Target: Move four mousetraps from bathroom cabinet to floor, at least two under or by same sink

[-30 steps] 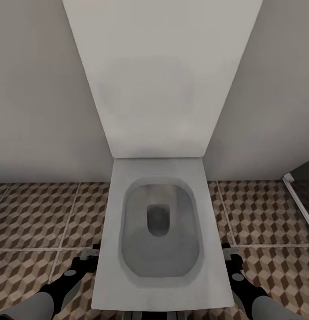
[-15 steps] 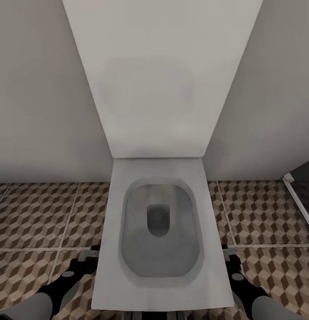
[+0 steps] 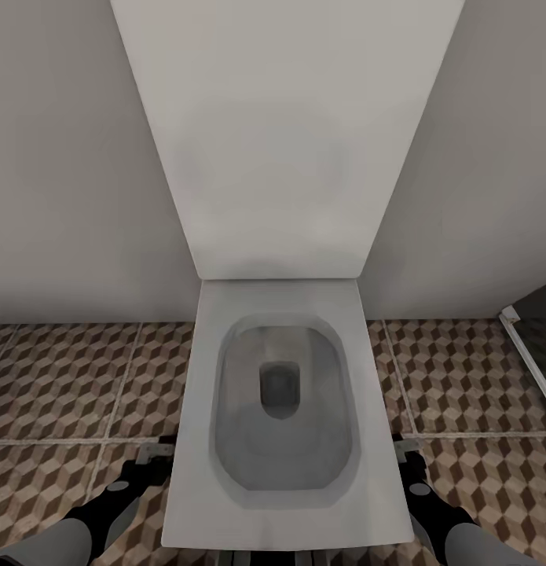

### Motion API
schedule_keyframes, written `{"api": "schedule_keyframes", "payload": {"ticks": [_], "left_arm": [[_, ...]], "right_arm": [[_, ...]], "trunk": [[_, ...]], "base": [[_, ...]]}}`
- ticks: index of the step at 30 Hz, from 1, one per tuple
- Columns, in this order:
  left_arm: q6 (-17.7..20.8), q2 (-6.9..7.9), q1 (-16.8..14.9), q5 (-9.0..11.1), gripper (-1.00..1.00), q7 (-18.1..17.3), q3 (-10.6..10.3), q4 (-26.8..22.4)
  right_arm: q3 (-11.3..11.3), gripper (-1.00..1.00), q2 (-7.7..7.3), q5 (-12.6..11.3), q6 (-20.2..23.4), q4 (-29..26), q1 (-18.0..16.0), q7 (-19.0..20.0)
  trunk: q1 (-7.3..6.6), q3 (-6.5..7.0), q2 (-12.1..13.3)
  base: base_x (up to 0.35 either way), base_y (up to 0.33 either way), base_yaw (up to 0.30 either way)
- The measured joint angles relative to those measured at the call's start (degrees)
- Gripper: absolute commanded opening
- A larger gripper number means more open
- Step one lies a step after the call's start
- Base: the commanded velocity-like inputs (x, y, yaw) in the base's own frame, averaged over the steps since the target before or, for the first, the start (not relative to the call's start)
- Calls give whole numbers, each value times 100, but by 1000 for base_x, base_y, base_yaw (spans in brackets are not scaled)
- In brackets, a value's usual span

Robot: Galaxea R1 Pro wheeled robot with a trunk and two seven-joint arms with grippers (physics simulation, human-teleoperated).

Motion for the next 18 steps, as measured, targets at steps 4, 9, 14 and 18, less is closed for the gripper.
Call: {"api": "schedule_keyframes", "payload": {"ticks": [4,9,14,18], "left_arm": [[-8,1,0,11,-100,-1,-3,186],[-279,-26,0,17,-100,-6,-3,643],[-401,-87,16,26,-100,-10,-2,833],[-436,-119,27,52,-100,-7,18,864]], "right_arm": [[-11,-100,-15,-20,4,8,0,-1],[-15,-100,-4,-31,-33,106,0,-5],[-8,-100,14,-32,-86,300,0,-9],[-6,-100,13,-35,-182,430,0,-7]], "trunk": [[0,0,0],[0,0,0],[0,0,0],[0,0,0]], "base": [[0,0,0],[0,0,0],[0,0,0],[0,0,0]]}}
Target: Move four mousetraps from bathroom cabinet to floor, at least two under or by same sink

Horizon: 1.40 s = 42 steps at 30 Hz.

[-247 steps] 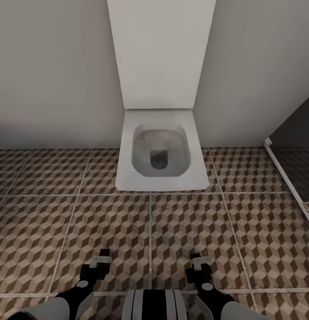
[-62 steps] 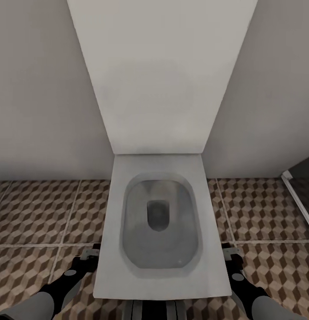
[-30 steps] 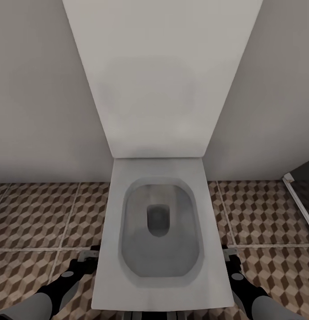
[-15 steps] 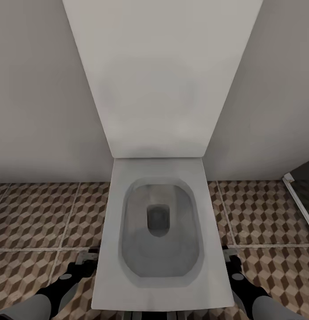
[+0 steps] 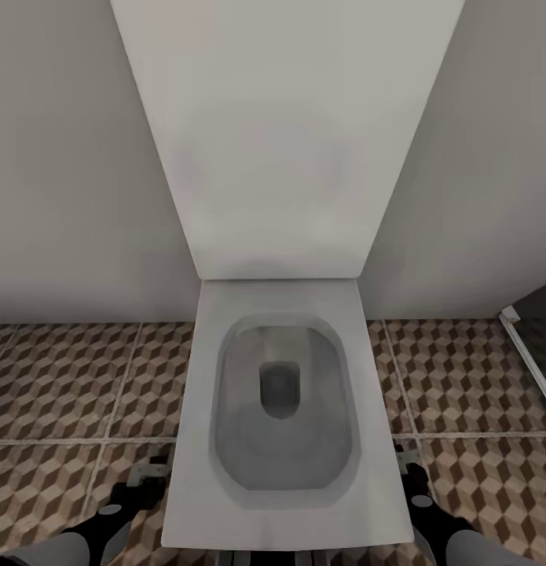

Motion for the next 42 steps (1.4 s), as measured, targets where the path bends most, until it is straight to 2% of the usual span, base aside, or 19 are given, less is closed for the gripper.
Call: {"api": "schedule_keyframes", "payload": {"ticks": [12,17,19,36,42], "left_arm": [[-250,-13,9,14,-100,11,-21,15],[-676,-13,13,26,-100,79,-21,17],[-828,-13,15,15,-100,208,-20,23],[-915,-13,57,-9,-100,351,-22,30],[-915,-13,188,-9,-100,351,-21,32]], "right_arm": [[-6,-100,4,2,-117,200,2,0],[-4,-100,6,2,-119,226,2,1],[-5,-100,7,7,-119,284,1,2],[-7,-100,5,6,-145,630,31,7],[-4,-100,5,7,-145,638,50,7]], "trunk": [[0,0,0],[0,0,0],[0,0,0],[0,0,0],[0,0,0]], "base": [[0,0,0],[0,0,0],[0,0,0],[0,0,0],[0,0,0]]}}
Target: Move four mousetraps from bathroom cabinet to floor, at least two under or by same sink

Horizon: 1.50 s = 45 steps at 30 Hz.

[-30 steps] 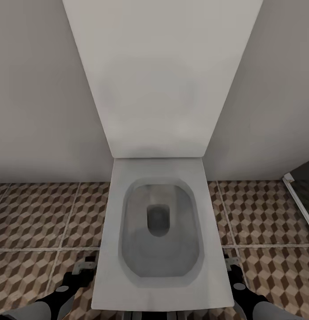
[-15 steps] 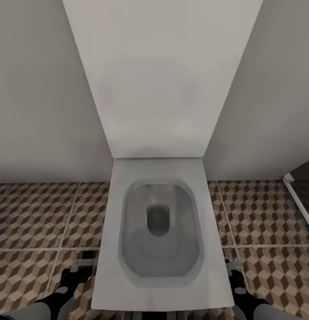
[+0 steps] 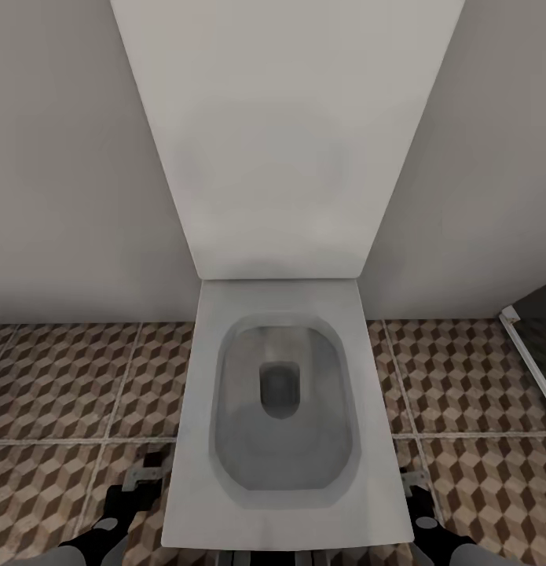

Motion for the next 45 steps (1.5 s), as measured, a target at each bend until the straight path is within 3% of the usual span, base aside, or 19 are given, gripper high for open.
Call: {"api": "schedule_keyframes", "payload": {"ticks": [14,45], "left_arm": [[9,-33,208,0,-100,1,-2,3],[110,-122,234,7,-100,3,-6,35]], "right_arm": [[-3,-100,24,-1,11,134,-3,3],[-3,-100,13,2,55,150,-9,9]], "trunk": [[0,0,0],[0,0,0]], "base": [[0,0,0],[0,0,0]]}}
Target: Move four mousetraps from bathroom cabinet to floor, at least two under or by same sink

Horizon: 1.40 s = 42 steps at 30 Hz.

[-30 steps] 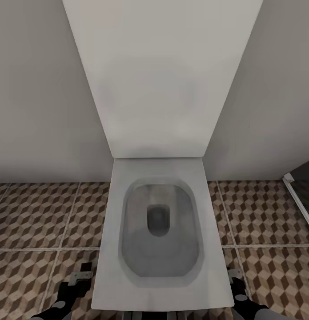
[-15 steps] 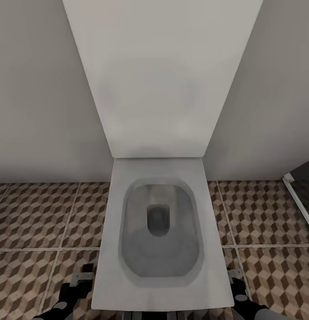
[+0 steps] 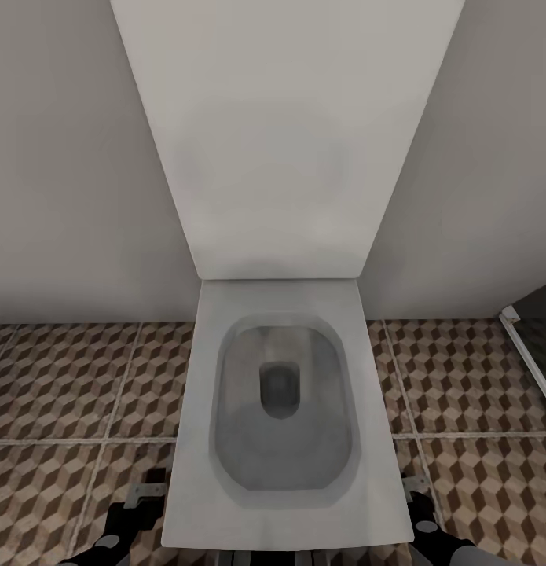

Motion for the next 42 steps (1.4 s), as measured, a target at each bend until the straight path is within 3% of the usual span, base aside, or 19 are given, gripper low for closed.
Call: {"api": "schedule_keyframes", "payload": {"ticks": [14,26,42], "left_arm": [[286,-50,24,-6,-100,6,37,2],[301,-221,23,-4,-100,12,112,0],[301,-245,23,-8,-100,13,110,-1]], "right_arm": [[5,-100,0,3,40,0,-3,1],[8,-100,-1,3,44,0,-3,0],[8,-100,-5,3,44,0,-3,0]], "trunk": [[0,0,0],[-1,0,0],[-1,0,0]], "base": [[0,0,0],[0,0,0],[0,0,0]]}}
